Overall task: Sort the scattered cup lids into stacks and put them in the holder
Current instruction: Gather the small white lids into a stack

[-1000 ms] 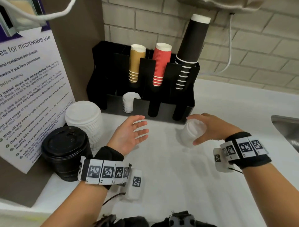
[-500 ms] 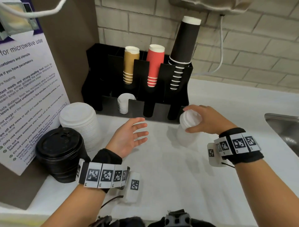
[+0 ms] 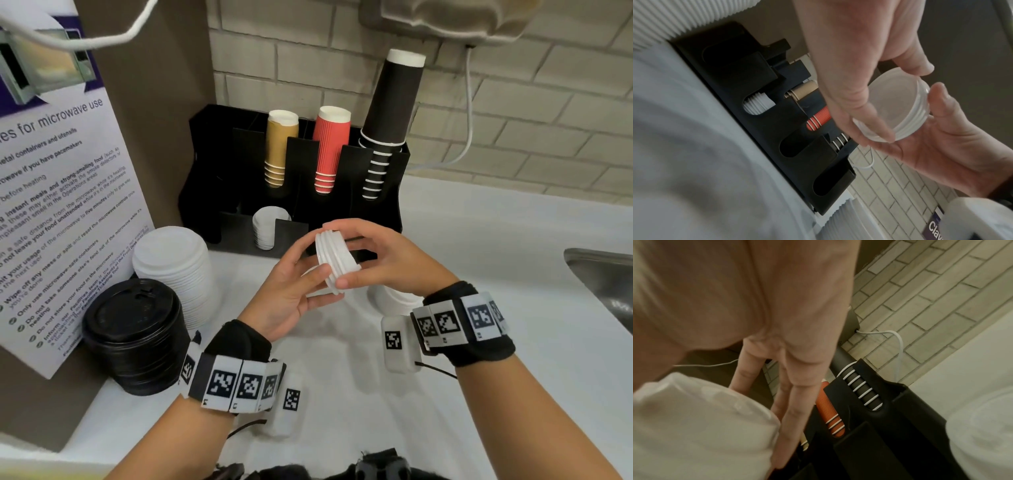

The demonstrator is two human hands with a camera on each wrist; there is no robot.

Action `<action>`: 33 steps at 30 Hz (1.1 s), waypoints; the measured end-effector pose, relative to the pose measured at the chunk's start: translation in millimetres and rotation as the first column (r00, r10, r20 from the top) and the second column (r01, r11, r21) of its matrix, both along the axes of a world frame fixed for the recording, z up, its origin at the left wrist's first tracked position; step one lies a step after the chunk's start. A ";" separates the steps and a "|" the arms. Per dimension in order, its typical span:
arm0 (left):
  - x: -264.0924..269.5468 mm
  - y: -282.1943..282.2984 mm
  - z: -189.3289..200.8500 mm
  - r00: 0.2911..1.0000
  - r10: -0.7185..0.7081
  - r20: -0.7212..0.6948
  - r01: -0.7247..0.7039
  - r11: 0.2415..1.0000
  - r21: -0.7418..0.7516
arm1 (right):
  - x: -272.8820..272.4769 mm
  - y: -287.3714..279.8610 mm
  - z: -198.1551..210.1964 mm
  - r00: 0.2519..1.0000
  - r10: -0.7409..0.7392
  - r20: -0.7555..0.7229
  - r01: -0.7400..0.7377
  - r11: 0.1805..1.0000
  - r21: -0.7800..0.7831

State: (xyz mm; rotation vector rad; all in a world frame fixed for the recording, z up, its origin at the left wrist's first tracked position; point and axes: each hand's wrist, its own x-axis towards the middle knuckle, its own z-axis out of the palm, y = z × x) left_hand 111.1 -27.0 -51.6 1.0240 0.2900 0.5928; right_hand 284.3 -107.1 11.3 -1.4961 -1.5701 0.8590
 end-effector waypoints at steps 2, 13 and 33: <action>-0.2 -1.0 1.7 1.000 0.027 0.009 -0.027 1.000 -0.007 | -1.2 2.2 0.6 1.000 0.002 0.012 -0.003 1.000 0.006; -3.4 -1.0 5.1 0.996 0.086 -0.007 -0.086 0.996 0.030 | -10.7 2.6 3.7 1.000 -0.004 0.031 0.002 0.997 0.079; -7.3 6.4 5.0 0.994 0.106 0.000 -0.106 0.994 0.033 | -10.5 4.1 9.1 0.999 0.000 -0.051 0.005 0.995 0.098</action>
